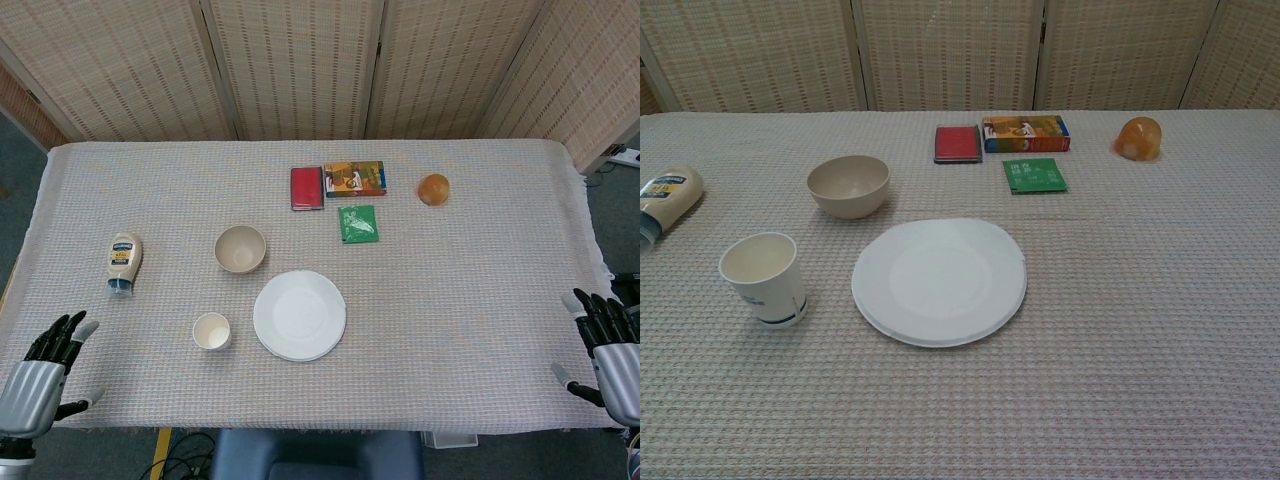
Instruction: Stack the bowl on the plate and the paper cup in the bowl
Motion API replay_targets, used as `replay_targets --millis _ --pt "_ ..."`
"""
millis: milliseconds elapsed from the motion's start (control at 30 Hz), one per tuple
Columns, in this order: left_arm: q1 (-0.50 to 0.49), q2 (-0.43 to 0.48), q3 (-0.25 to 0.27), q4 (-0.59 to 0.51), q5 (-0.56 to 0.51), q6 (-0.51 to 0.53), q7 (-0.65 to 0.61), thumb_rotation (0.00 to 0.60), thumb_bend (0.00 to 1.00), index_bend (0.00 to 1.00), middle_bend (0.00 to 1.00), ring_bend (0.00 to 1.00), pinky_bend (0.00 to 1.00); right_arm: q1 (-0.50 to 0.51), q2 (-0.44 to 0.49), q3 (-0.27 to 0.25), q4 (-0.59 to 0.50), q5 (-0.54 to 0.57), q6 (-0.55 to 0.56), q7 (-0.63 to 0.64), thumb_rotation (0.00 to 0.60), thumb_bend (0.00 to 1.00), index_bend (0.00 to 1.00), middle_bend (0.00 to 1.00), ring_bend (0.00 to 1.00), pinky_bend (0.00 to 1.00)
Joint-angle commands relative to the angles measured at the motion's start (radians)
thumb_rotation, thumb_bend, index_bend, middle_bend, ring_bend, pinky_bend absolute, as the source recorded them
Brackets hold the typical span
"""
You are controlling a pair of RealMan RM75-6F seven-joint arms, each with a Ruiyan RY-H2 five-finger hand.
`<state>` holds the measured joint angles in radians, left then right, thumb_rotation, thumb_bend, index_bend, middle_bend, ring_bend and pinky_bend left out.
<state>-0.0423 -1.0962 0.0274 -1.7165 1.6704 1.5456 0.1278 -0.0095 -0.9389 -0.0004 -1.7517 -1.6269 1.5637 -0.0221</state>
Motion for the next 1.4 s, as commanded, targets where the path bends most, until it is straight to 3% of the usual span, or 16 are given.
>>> replay_targets --millis 33,267,467,633,933,1400 --pt "-0.016 0.001 -0.001 0.009 0.002 -0.019 -0.014 0.6 0.11 0.16 0.07 0.0 0.21 0.002 -0.001 -0.001 0.003 -0.003 -0.005 -0.001 0.6 0.25 0.0 0.02 0.0 0.0" --pt "-0.115 -0.008 -0.051 0.063 0.016 -0.094 -0.111 0.6 0.11 0.26 0.13 0.03 0.21 0.029 -0.002 0.007 0.019 0.019 -0.051 0.014 0.6 0.25 0.0 0.02 0.0 0.0" --pt "-0.248 -0.048 -0.123 0.155 -0.038 -0.234 -0.175 0.6 0.11 0.26 0.13 0.03 0.2 0.075 -0.001 0.037 0.047 0.097 -0.137 0.06 0.6 0.26 0.0 0.02 0.0 0.0" --pt "-0.338 -0.084 -0.157 0.226 -0.07 -0.327 -0.232 0.6 0.1 0.29 0.13 0.03 0.2 0.081 -0.01 0.043 0.057 0.099 -0.135 0.064 0.6 0.26 0.0 0.02 0.0 0.0" --pt "-0.451 -0.153 -0.162 0.347 -0.073 -0.428 -0.298 0.6 0.11 0.33 0.13 0.03 0.2 0.077 -0.015 0.046 0.066 0.099 -0.115 0.078 0.6 0.26 0.0 0.02 0.0 0.0" --pt "-0.603 -0.288 -0.149 0.594 -0.073 -0.542 -0.443 0.6 0.11 0.34 0.13 0.03 0.2 0.107 -0.014 0.061 0.078 0.169 -0.189 0.077 0.6 0.26 0.0 0.02 0.0 0.0"
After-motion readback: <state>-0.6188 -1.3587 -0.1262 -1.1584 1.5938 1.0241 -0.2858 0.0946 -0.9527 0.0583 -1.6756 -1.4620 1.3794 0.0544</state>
